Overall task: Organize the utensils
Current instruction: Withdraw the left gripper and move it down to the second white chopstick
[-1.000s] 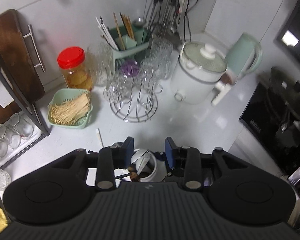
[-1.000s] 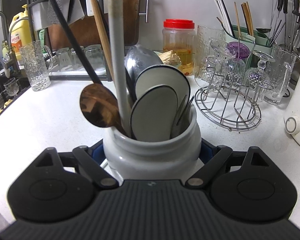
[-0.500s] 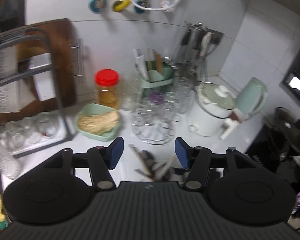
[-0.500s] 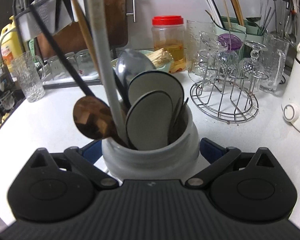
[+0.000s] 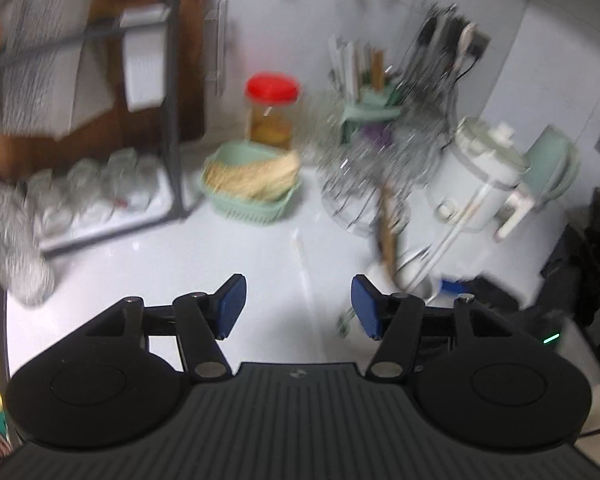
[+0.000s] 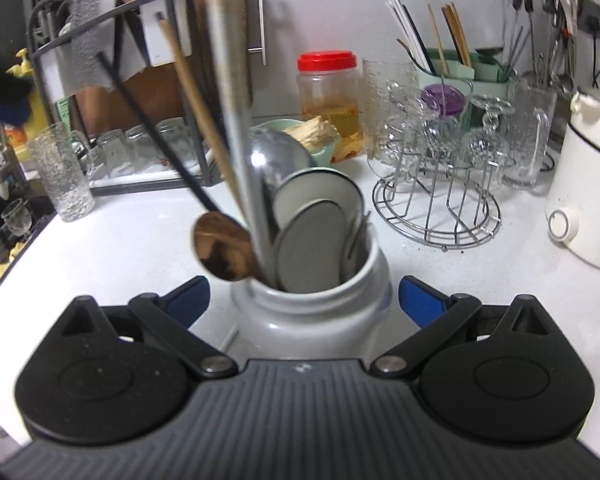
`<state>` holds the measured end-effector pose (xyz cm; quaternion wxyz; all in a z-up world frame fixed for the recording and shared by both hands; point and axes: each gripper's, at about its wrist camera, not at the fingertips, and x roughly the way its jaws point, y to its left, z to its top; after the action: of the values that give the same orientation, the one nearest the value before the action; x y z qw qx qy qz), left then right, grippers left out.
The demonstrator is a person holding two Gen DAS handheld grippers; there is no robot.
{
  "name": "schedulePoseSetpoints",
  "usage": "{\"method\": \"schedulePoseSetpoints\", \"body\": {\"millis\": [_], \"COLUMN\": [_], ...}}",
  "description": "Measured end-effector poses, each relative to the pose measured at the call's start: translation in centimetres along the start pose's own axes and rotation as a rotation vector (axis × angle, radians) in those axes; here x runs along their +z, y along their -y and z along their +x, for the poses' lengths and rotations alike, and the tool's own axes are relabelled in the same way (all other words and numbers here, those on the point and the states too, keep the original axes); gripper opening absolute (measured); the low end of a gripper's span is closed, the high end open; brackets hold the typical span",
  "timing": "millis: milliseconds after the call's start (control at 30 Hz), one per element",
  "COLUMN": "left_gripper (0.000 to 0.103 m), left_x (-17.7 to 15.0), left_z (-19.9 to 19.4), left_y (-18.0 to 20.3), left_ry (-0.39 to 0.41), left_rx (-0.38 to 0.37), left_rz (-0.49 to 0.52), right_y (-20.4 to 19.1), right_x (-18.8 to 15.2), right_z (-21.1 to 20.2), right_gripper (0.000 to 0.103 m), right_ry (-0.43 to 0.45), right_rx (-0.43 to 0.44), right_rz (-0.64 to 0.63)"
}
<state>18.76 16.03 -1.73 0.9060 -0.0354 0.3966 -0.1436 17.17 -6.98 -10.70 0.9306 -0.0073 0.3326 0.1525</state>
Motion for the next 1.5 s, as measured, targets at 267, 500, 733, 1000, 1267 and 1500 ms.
{"method": "schedulePoseSetpoints", "body": {"millis": [267,500,733,1000,1267,1500], "left_gripper": [0.064,0.064,0.065,0.068,0.065,0.043], "left_x": [-5.0,-6.4,-5.6,-3.2,-0.1,2.2], "left_z": [2.4,4.9,8.2,14.1,20.7,25.4], "left_y": [-3.4,-5.0,-5.0,-3.9,-2.5,-1.4], "left_ry": [-0.029,-0.049,-0.052,-0.109,-0.16,-0.22], "left_rx": [0.015,0.022,-0.006,-0.069,-0.123,-0.127], "left_rz": [-0.071,-0.139,-0.161,-0.206,-0.2,-0.188], "right_y": [-1.0,-1.5,-1.4,-0.2,0.5,0.5], "right_x": [-0.2,-0.2,-0.1,-0.2,-0.4,-0.5], "right_z": [-0.5,0.7,1.2,0.9,0.8,0.7], "right_gripper": [0.096,0.096,0.091,0.091,0.091,0.091], "right_ry": [0.008,-0.016,-0.029,-0.03,-0.024,-0.015], "right_rx": [-0.053,-0.108,-0.118,-0.128,-0.126,-0.129], "right_rz": [-0.022,-0.027,-0.051,-0.05,-0.051,-0.045]}}
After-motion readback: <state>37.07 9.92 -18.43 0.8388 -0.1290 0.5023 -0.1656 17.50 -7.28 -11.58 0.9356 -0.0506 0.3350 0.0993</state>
